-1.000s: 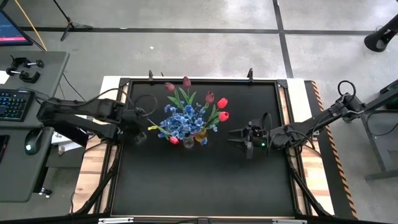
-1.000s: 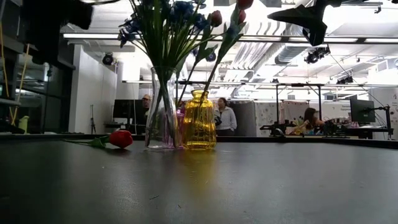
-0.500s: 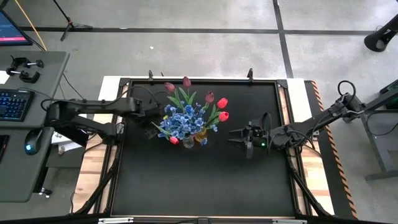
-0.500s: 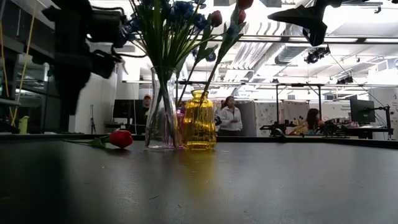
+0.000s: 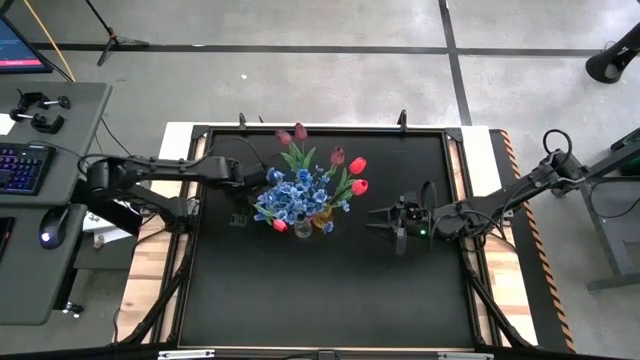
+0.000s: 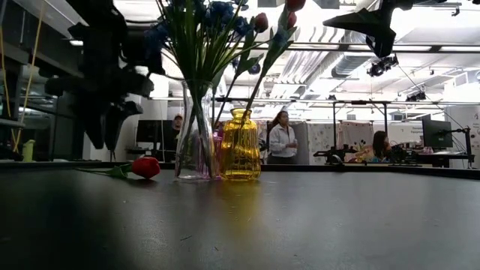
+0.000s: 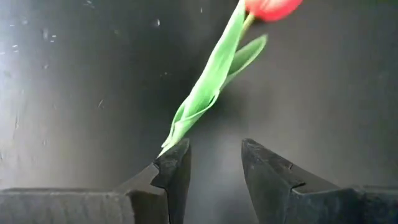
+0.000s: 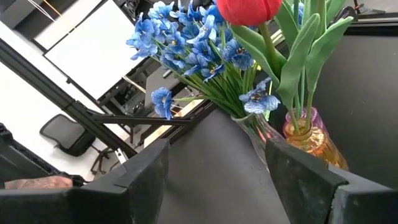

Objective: Sort flowers into vase by color
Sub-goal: Put the red flower into the yellow vase

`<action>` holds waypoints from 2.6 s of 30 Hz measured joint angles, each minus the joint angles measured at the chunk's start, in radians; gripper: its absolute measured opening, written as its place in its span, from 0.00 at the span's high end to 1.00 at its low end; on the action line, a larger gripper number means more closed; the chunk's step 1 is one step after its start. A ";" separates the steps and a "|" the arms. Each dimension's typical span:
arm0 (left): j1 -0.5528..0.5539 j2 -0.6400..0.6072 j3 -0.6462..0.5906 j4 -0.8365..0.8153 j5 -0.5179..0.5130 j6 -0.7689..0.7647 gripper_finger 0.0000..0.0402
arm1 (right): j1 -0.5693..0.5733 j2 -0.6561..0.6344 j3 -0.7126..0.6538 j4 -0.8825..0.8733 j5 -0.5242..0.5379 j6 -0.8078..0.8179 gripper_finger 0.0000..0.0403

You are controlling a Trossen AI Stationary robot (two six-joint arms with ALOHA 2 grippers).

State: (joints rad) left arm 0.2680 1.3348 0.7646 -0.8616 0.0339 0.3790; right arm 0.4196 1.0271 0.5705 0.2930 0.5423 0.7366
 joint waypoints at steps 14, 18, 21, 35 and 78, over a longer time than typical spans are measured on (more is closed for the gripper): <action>0.007 0.211 0.003 0.046 -0.074 0.032 0.67 | 0.000 0.000 0.000 0.003 0.011 0.026 0.37; 0.008 0.190 0.003 0.055 -0.076 0.034 0.67 | 0.000 0.000 0.000 0.003 0.011 0.048 0.37; 0.007 0.146 0.006 0.064 -0.072 0.046 0.67 | 0.000 0.000 0.000 0.003 0.012 0.049 0.37; 0.028 0.213 0.003 0.137 -0.096 0.132 0.67 | 0.000 0.000 0.000 -0.004 0.012 0.049 0.37; -0.466 0.030 0.094 -0.383 0.173 -0.018 1.00 | 0.000 0.000 0.000 -0.012 0.017 -0.039 0.37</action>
State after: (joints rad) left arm -0.1975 1.3647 0.8581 -1.2449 0.2070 0.3611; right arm 0.4194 1.0271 0.5705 0.2813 0.5591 0.6975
